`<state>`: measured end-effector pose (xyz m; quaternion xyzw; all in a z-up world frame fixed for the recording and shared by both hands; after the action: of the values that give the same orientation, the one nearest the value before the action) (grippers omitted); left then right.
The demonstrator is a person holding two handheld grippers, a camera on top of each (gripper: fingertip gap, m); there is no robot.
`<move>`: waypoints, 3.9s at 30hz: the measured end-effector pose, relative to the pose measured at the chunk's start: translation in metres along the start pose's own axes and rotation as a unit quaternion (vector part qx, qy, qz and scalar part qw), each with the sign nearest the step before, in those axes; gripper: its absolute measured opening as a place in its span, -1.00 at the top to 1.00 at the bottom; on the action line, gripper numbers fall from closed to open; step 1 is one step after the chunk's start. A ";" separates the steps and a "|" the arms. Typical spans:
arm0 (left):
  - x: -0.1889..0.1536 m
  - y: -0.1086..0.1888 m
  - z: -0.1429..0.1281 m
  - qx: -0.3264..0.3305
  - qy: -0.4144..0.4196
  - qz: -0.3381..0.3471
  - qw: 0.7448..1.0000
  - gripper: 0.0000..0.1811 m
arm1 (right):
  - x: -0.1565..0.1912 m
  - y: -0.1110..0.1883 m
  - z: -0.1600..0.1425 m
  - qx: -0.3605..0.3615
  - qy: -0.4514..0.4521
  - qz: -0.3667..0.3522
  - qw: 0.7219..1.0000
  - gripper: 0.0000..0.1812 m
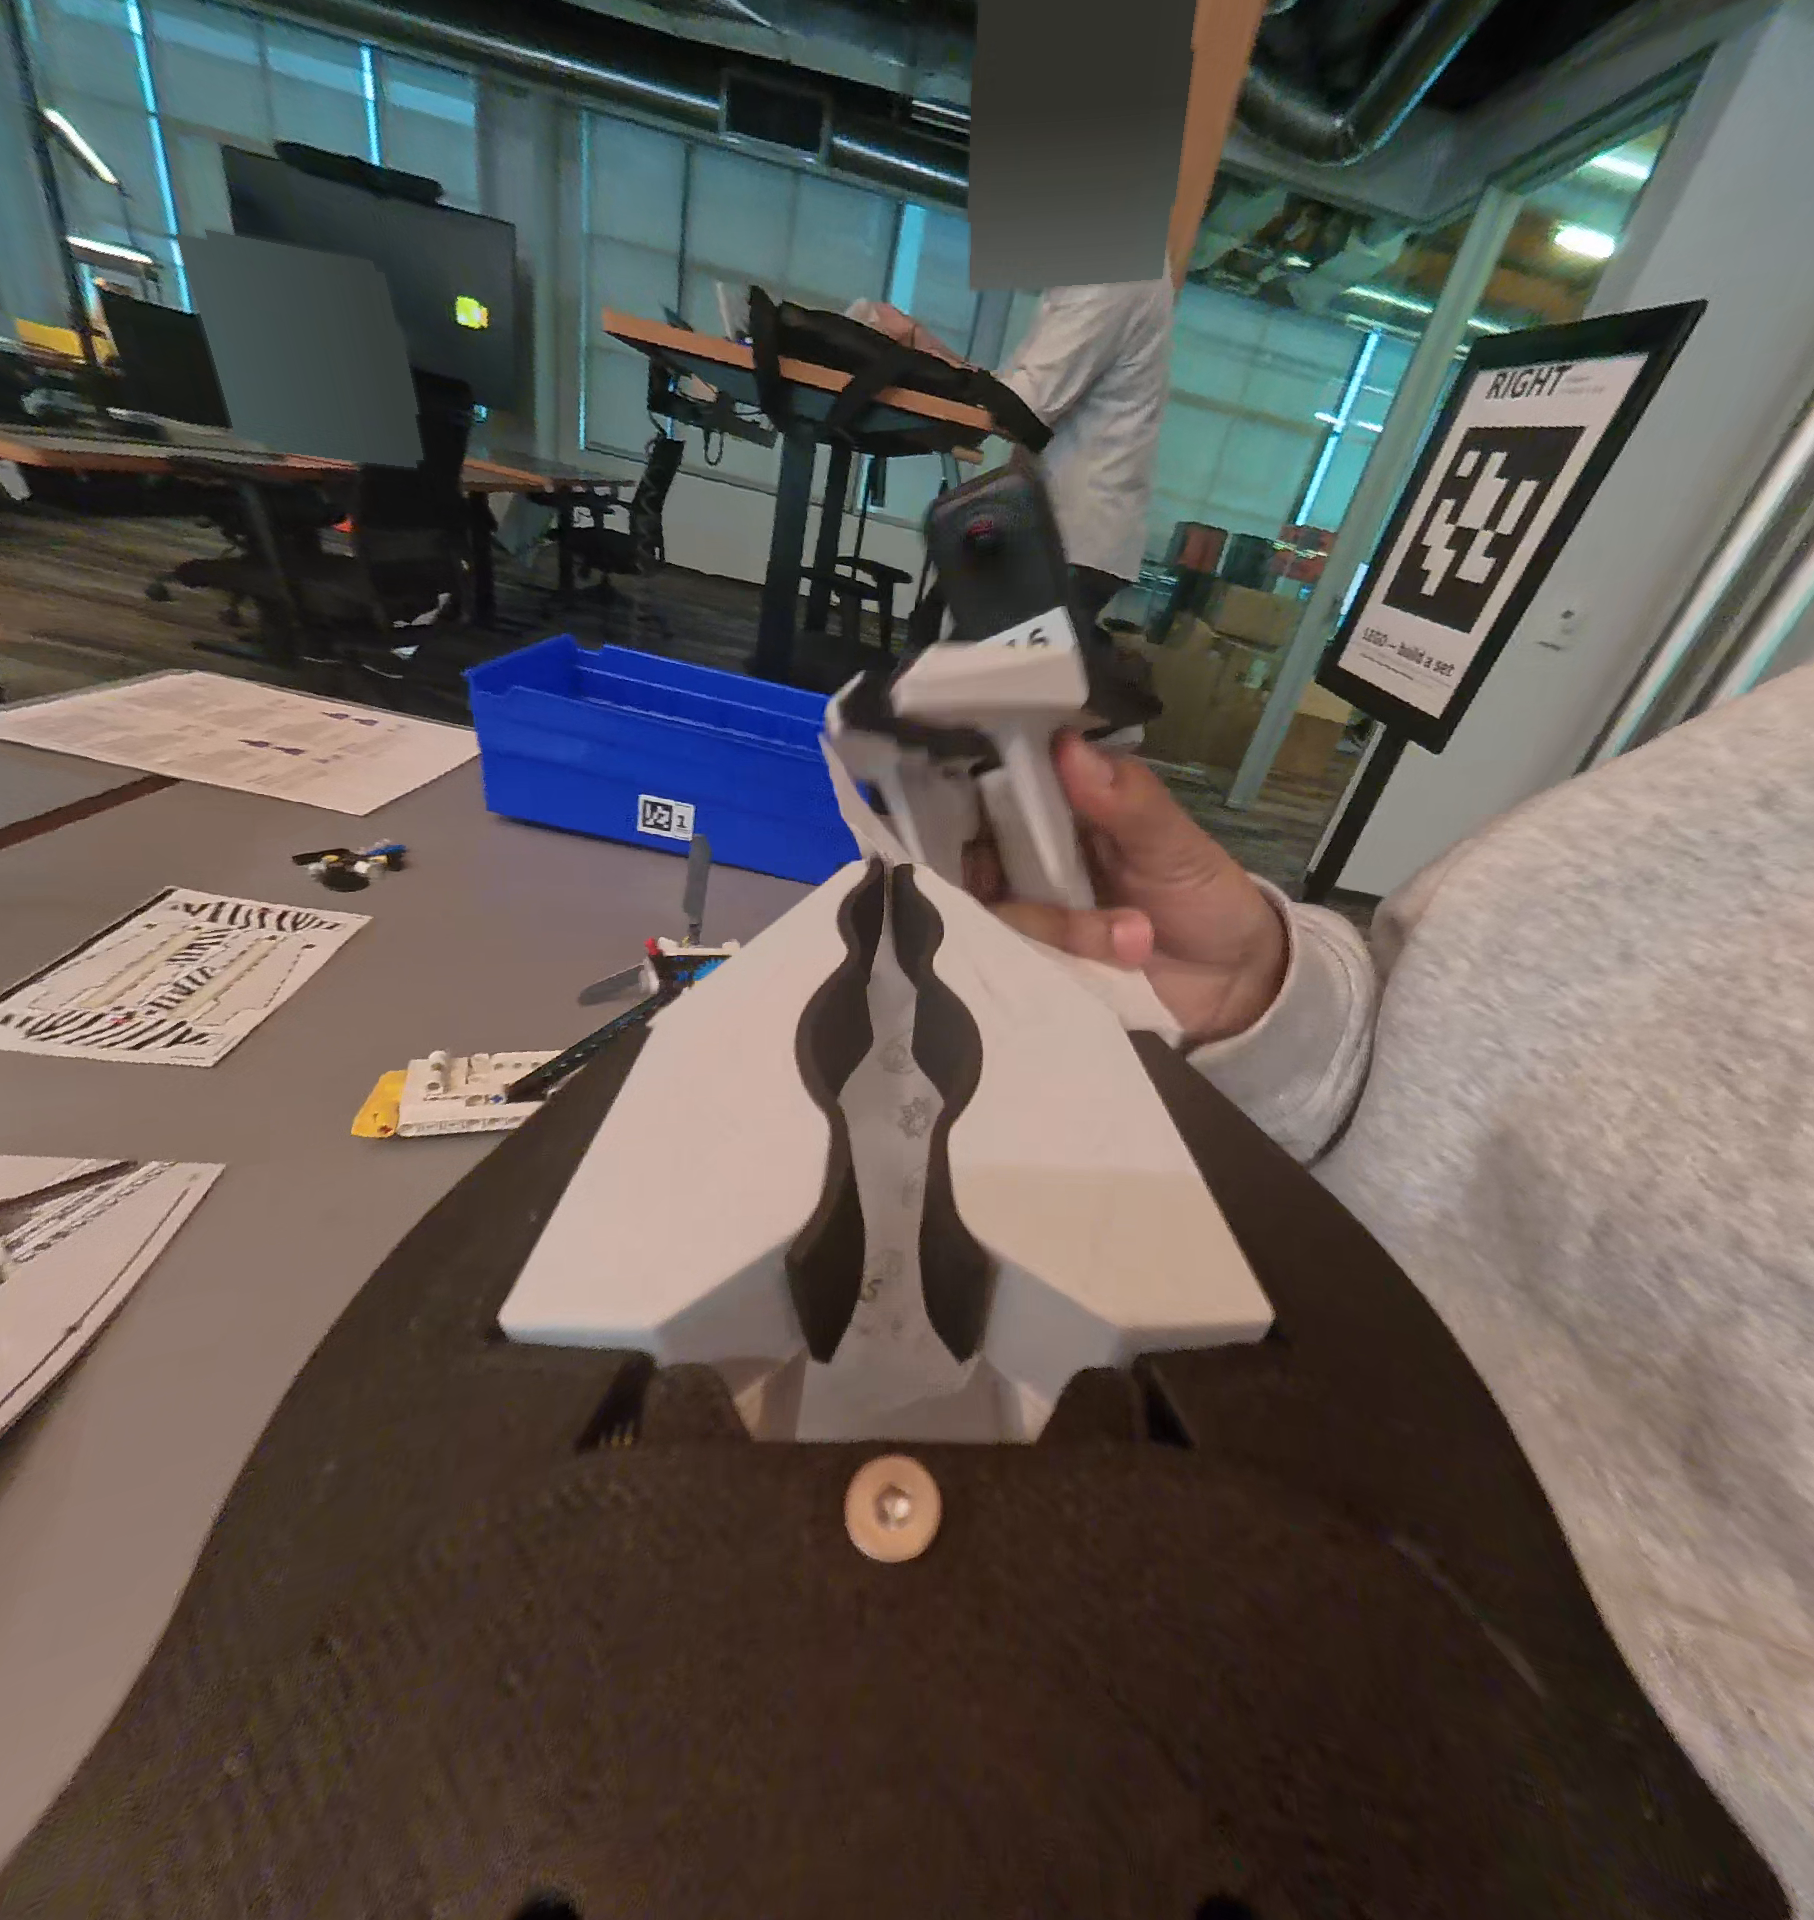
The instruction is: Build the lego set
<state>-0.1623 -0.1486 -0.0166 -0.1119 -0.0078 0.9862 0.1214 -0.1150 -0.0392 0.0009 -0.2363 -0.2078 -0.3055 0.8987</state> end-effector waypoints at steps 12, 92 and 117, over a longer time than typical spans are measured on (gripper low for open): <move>0.023 0.053 0.028 -0.164 0.108 -0.003 0.980 1.00 | 0.017 0.032 -0.005 0.063 0.192 -0.131 0.971 0.49; 0.009 0.002 -0.022 0.118 0.211 -0.062 0.968 1.00 | 0.012 -0.007 -0.057 0.305 0.359 -0.122 0.874 1.00; 0.007 0.016 -0.023 0.134 0.174 -0.073 0.973 0.69 | 0.015 0.002 -0.050 0.283 0.297 -0.089 0.908 1.00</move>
<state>-0.1676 -0.1629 -0.0417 -0.2632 0.1376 0.9322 0.2068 -0.0915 -0.0719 -0.0319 0.1486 -0.0291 -0.3686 0.9172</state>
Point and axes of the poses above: each gripper's, where its closed fingertips meet, y back along the fingers, z out of its top, x = y × z across the jaws, the point moved 6 cm from there along y, back along the fingers, and after that the axes turned 6 degrees about z, right-handed, at the moved point
